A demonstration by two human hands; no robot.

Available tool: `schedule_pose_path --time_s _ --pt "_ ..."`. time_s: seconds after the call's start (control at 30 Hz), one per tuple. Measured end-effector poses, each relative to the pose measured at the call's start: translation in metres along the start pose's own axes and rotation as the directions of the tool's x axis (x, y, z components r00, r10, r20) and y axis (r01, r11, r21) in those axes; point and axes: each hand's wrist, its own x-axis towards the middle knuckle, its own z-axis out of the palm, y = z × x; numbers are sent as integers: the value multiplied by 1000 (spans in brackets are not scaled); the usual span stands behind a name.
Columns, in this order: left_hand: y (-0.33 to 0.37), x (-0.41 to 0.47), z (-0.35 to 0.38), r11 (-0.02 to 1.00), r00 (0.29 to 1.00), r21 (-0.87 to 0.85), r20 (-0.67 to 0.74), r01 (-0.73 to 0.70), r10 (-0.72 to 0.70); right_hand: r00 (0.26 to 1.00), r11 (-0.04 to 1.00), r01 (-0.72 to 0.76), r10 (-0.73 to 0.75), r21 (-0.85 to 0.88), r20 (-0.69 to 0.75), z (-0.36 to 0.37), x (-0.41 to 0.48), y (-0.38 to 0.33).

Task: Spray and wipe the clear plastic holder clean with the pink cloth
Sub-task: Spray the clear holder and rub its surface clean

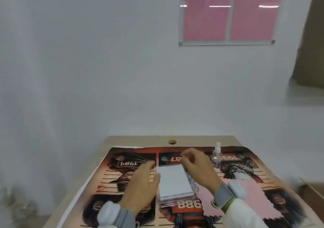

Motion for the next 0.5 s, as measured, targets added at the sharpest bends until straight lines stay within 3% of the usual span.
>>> schedule_pose_path --time_s 0.13,0.27,0.5 --pt "-5 -18 27 986 986 -61 82 152 -147 987 974 -154 158 -163 8 5 -22 34" --pt "-11 -11 46 950 950 -75 99 302 -294 961 936 -278 272 -217 -60 6 -27 52" --pt "-25 9 64 913 928 -174 20 369 -372 931 905 -356 365 -233 -2 18 -30 63"
